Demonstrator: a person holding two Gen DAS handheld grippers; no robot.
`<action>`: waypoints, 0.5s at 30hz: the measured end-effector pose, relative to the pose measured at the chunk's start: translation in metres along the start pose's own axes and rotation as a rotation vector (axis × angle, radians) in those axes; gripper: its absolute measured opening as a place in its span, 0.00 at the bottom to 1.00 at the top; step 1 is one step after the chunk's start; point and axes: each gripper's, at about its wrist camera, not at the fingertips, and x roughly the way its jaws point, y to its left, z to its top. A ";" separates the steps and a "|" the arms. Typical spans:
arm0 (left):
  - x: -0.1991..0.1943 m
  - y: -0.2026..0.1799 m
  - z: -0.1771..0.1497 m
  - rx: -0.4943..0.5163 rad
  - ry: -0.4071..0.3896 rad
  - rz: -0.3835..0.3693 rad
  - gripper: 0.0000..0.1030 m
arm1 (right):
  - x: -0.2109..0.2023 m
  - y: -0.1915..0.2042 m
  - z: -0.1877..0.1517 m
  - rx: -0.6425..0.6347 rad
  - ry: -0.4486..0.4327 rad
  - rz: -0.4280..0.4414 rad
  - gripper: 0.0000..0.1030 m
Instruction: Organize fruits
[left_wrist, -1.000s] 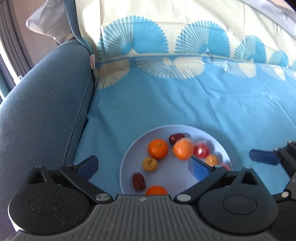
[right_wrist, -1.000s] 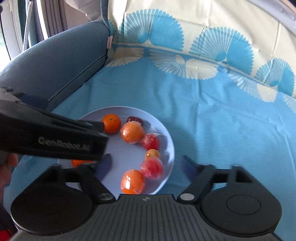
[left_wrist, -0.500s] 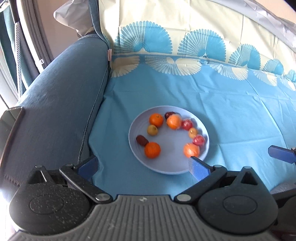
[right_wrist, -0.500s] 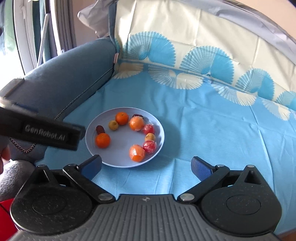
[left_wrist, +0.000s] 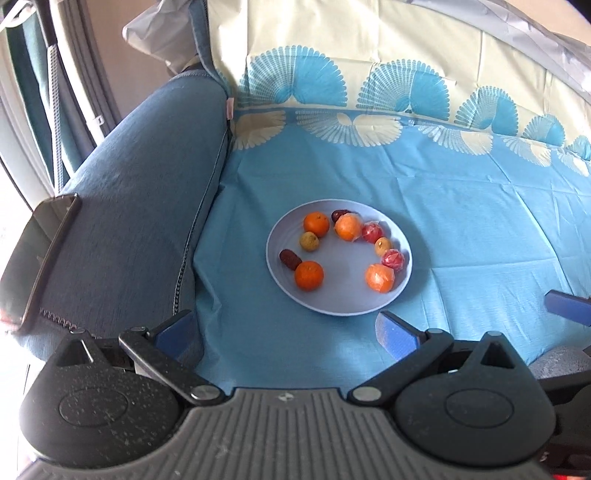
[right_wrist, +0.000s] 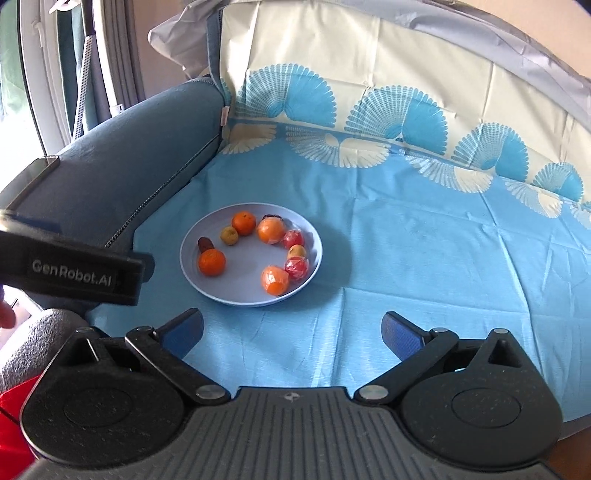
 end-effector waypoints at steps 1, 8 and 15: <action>0.001 0.000 -0.001 -0.002 0.006 0.003 1.00 | -0.001 0.000 0.001 0.000 -0.004 -0.003 0.99; -0.001 -0.003 -0.003 0.026 -0.009 0.027 1.00 | -0.002 0.001 0.001 -0.004 -0.003 -0.004 0.99; 0.001 -0.004 -0.004 0.031 -0.002 0.026 1.00 | -0.002 0.002 0.002 -0.007 -0.001 0.001 0.99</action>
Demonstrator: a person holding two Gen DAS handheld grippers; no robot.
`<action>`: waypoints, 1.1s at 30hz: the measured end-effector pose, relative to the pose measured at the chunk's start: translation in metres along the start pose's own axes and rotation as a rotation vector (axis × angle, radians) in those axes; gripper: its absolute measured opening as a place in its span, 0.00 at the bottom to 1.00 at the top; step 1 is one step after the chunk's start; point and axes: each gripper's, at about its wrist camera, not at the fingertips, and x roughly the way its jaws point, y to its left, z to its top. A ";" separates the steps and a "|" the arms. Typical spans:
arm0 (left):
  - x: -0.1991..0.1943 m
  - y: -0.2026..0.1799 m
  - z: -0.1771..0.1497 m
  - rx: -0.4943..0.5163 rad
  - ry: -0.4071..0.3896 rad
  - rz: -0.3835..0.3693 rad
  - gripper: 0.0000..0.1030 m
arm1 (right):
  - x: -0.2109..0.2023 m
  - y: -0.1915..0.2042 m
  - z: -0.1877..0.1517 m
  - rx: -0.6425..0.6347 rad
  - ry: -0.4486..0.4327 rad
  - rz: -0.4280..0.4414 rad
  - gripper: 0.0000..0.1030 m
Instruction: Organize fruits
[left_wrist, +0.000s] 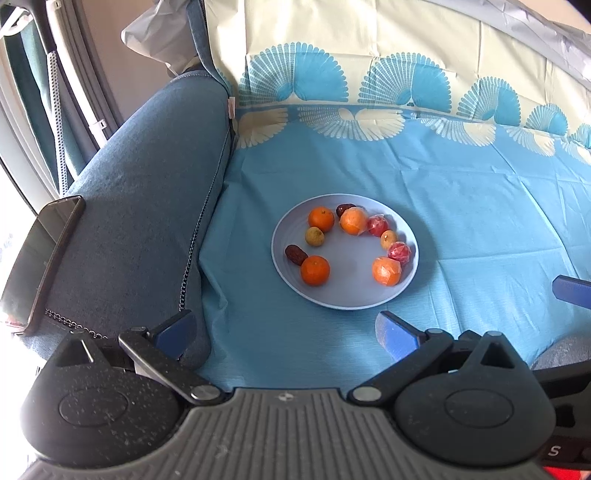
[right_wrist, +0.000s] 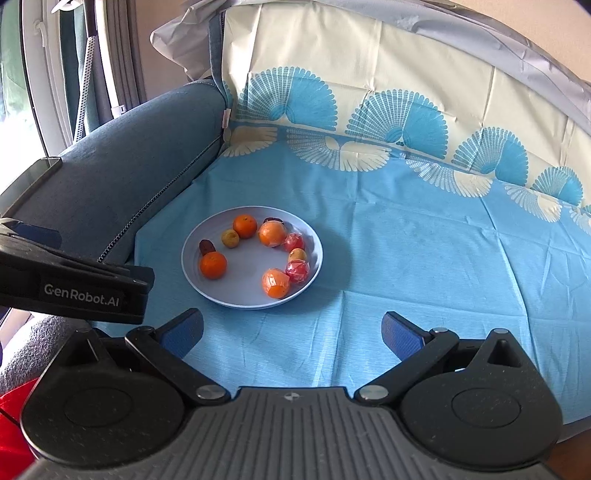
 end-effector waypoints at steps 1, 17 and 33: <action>0.000 0.000 0.000 -0.002 0.000 -0.001 1.00 | 0.000 0.000 0.000 0.000 0.001 0.000 0.99; 0.000 -0.001 0.001 -0.004 -0.002 0.008 1.00 | 0.002 0.000 0.001 0.004 0.005 -0.003 0.99; 0.000 0.000 0.003 0.007 -0.002 0.014 1.00 | 0.003 -0.002 0.005 -0.001 0.005 -0.002 0.99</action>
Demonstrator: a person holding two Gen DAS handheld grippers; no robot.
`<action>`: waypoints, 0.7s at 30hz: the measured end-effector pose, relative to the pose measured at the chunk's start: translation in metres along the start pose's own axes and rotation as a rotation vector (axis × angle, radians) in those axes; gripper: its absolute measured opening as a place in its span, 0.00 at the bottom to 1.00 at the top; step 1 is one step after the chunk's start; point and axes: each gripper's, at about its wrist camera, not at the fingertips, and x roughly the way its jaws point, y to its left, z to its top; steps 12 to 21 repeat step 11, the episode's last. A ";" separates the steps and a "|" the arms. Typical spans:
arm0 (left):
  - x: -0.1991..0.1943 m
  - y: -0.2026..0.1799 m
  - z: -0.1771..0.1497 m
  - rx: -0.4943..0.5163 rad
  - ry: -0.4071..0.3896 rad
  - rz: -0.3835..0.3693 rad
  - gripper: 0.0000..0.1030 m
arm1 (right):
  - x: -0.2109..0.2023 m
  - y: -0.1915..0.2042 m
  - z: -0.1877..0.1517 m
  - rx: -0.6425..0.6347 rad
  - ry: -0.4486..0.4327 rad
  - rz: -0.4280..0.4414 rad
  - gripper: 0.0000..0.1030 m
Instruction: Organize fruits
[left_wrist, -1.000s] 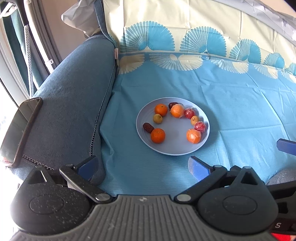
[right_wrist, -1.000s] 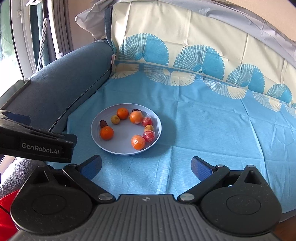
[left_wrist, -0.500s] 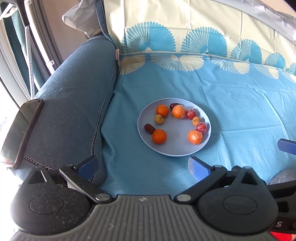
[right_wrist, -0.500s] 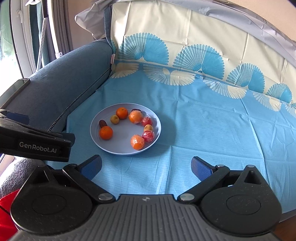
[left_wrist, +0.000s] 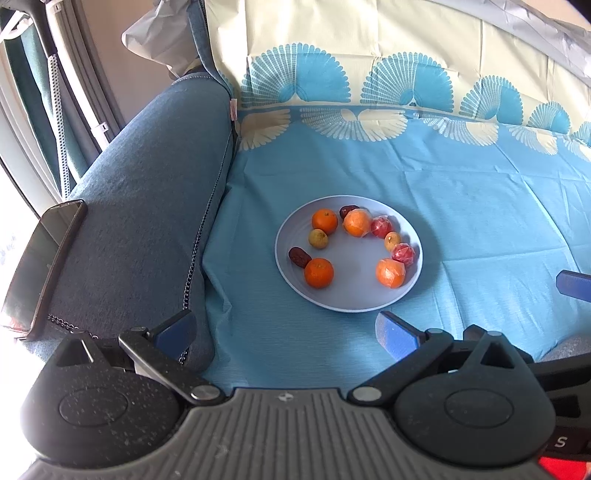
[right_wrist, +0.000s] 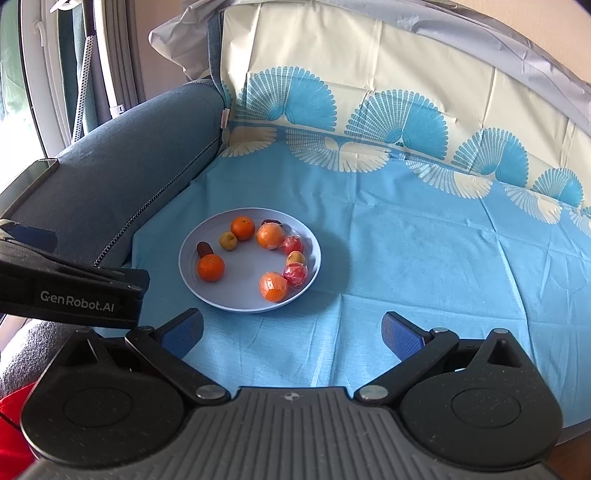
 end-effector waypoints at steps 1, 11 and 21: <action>0.000 0.000 0.000 0.000 0.001 0.000 1.00 | 0.000 0.000 0.000 -0.001 0.001 0.000 0.99; 0.002 0.000 -0.001 -0.002 0.004 0.006 1.00 | 0.000 0.001 0.000 -0.001 0.001 0.001 0.99; 0.002 0.000 -0.001 -0.002 0.004 0.006 1.00 | 0.000 0.001 0.000 -0.001 0.001 0.001 0.99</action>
